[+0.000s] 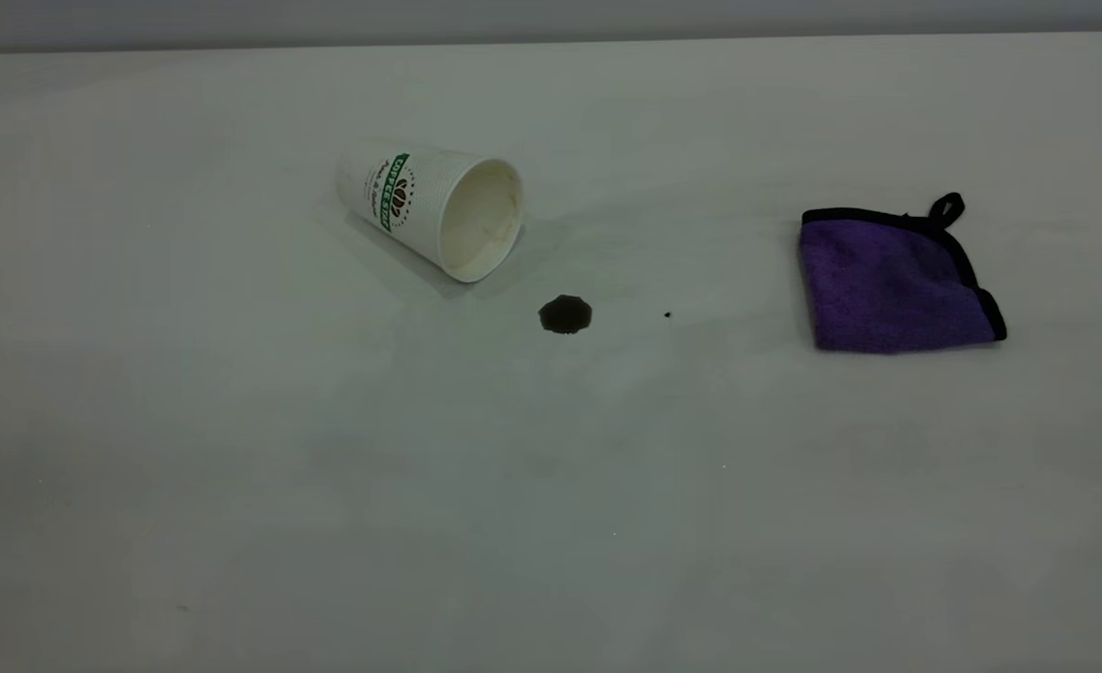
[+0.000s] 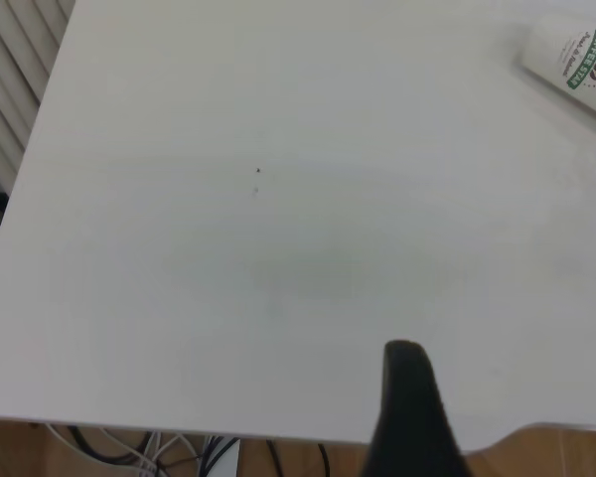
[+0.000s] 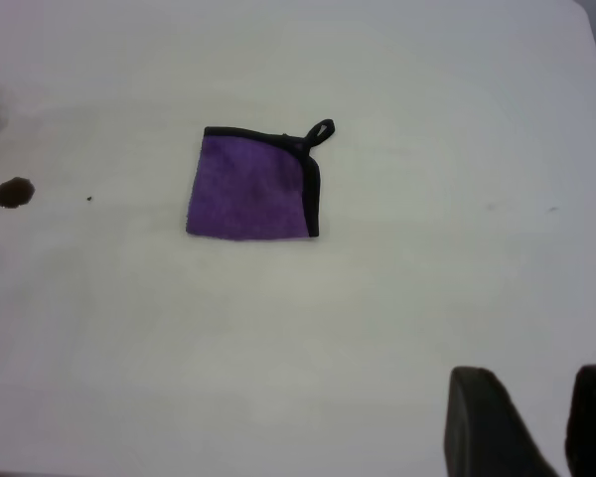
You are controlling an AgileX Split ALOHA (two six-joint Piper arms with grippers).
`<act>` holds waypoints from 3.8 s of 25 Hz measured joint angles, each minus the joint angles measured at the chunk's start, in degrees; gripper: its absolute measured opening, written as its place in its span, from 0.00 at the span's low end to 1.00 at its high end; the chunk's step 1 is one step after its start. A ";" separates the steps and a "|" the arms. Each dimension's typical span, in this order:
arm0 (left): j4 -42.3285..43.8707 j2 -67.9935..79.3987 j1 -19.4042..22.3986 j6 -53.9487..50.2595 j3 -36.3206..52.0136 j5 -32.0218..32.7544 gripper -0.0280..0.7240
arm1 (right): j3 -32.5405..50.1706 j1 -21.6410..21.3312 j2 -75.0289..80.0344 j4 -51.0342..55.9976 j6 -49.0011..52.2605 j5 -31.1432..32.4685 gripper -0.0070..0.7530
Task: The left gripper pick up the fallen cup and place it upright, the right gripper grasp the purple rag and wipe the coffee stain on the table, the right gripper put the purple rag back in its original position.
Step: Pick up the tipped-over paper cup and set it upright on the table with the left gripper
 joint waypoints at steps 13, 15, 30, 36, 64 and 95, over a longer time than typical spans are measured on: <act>0.97 32.94 0.00 3.22 -13.60 -11.46 0.82 | 0.00 0.00 0.00 0.00 0.00 0.05 0.32; 0.28 39.42 0.00 4.92 -16.21 -13.95 0.87 | 0.00 0.00 0.00 0.00 0.00 0.05 0.32; 4.07 77.59 -20.44 -1.03 -28.94 -28.92 0.97 | 0.00 0.00 0.00 0.00 0.00 0.05 0.32; 22.07 96.72 -33.19 -19.59 -38.57 -26.75 0.97 | 0.00 0.00 0.00 0.00 0.00 0.05 0.32; 62.45 141.39 -45.23 -50.16 -60.01 -22.67 0.91 | 0.00 0.00 0.00 0.00 0.00 0.05 0.32; 18.78 128.11 -24.87 -0.91 -74.00 -20.02 0.05 | 0.00 0.00 0.00 0.00 0.00 0.05 0.32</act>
